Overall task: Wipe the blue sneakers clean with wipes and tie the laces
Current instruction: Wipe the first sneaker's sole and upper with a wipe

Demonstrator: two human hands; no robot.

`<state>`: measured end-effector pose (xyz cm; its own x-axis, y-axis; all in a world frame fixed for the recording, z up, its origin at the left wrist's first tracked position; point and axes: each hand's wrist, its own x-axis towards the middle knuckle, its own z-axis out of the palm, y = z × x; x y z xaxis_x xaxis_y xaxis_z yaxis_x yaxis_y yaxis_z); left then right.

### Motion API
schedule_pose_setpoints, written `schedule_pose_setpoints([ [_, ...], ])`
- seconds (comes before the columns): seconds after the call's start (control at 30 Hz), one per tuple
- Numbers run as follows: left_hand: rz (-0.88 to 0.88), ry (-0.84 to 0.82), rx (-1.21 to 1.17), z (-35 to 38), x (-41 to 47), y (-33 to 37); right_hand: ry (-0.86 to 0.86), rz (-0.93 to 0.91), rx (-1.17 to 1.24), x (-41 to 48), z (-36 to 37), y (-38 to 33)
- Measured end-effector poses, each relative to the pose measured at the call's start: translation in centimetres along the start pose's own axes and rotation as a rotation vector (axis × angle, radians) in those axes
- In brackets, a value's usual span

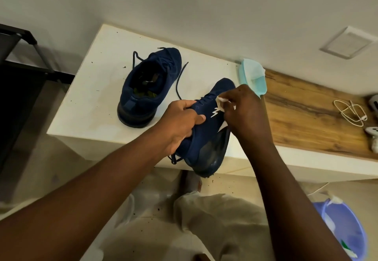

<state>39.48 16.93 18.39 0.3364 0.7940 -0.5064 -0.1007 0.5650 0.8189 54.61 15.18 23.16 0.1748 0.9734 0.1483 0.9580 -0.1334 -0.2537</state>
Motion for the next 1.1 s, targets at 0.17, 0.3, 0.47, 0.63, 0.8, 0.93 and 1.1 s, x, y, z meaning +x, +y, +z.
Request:
schedule_pose_setpoints([
  [0.17,-0.001,0.014,-0.019,-0.2,-0.3,0.0,-0.239,-0.125,0.134,-2.7,0.4,-0.9],
  [0.3,-0.001,0.009,-0.048,-0.4,-0.1,0.1,-0.036,-0.021,0.059,-0.7,0.5,0.2],
  [0.47,-0.003,0.028,-0.018,-0.2,0.0,-0.2,-0.186,-0.028,0.179,-2.3,1.1,-0.9],
  [0.63,0.014,0.054,-0.013,-1.0,0.5,-0.4,-0.121,-0.018,0.121,-2.2,0.6,0.0],
  [0.8,0.050,0.114,0.100,-1.2,0.8,-0.6,-0.074,0.020,0.239,-1.6,0.9,0.5],
  [0.93,0.071,0.114,0.114,-1.1,0.8,-0.8,-0.176,-0.055,0.210,-4.0,0.5,1.1],
  [1.1,0.139,0.119,0.177,-0.8,0.5,-1.0,0.057,0.076,0.217,-0.9,0.5,1.3],
])
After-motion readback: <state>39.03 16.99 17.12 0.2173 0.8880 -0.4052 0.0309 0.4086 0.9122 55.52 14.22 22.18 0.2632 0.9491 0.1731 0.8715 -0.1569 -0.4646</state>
